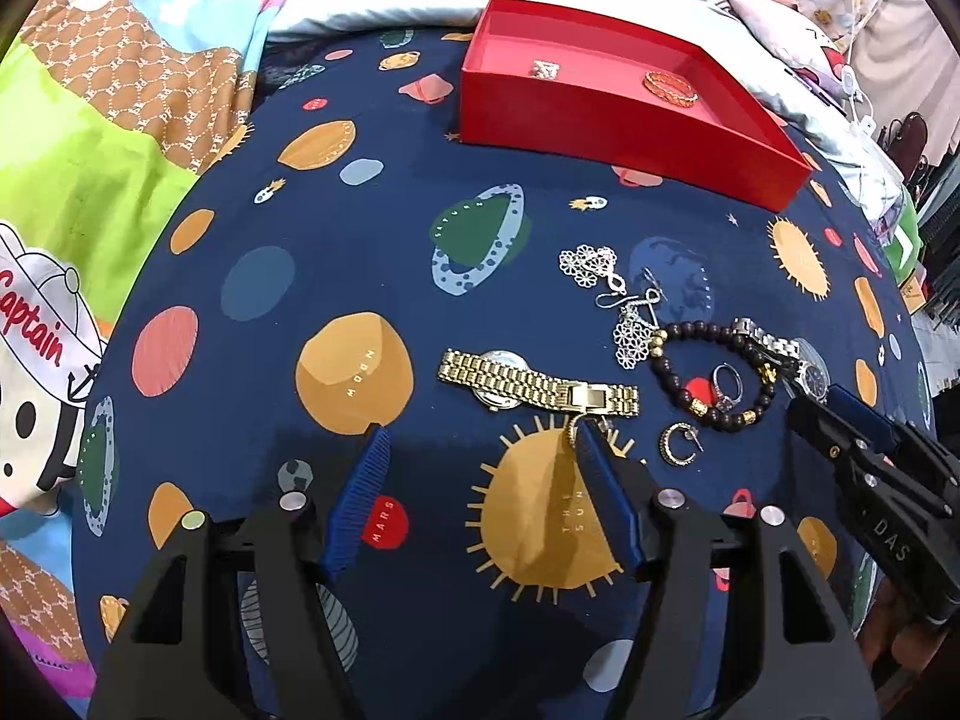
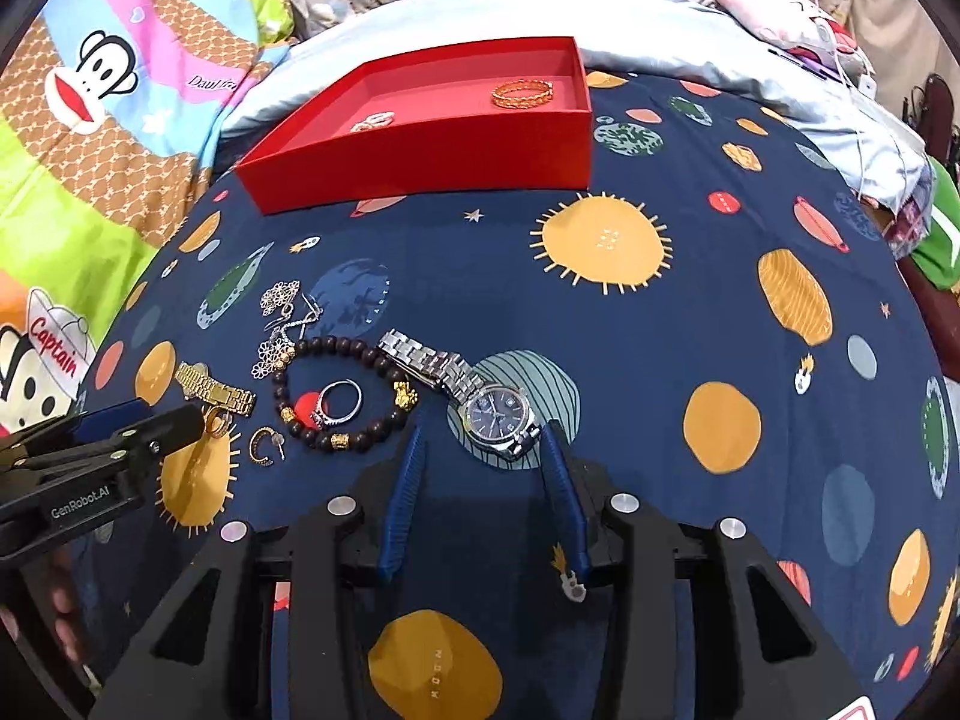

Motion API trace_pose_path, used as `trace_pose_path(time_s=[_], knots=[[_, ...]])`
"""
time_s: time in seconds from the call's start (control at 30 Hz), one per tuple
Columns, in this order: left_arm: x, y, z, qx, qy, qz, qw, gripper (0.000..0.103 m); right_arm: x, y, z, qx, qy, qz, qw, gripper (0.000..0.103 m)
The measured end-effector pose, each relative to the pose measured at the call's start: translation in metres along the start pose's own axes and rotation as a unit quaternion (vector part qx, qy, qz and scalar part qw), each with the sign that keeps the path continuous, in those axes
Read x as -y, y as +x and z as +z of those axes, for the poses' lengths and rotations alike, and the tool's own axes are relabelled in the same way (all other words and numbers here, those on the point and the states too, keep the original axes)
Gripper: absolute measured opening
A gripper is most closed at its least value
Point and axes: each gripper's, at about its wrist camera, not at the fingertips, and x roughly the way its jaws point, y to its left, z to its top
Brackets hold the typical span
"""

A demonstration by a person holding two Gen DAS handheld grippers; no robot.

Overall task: Organize jewelry
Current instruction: 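Move the right gripper onto the silver watch and close on it, then grasp the black bead bracelet with the left gripper while the right gripper holds the watch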

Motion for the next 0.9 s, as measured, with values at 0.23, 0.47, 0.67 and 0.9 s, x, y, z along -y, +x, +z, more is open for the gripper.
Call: trace_pose_path(time_s=[0.23,0.47,0.67,0.9], knots=[[0.002,0.0,-0.001,-0.002,0.001,0.001,1.0,0.062,0.0,0.008,0.008,0.005,-0.028,-0.013,1.0,0.036],[0.006,0.0,-0.001,-0.004,0.005,-0.006,1.0,0.062,0.008,0.002,0.002,0.006,0.004,-0.013,1.0,0.024],[0.02,-0.004,0.003,0.003,0.017,-0.031,0.9994,0.062,0.017,-0.011,-0.001,0.016,0.037,-0.014,0.999,0.024],[0.053,0.005,0.021,0.021,0.053,-0.049,0.9972,0.059,0.02,-0.021,0.002,0.023,0.046,-0.009,0.999,0.024]])
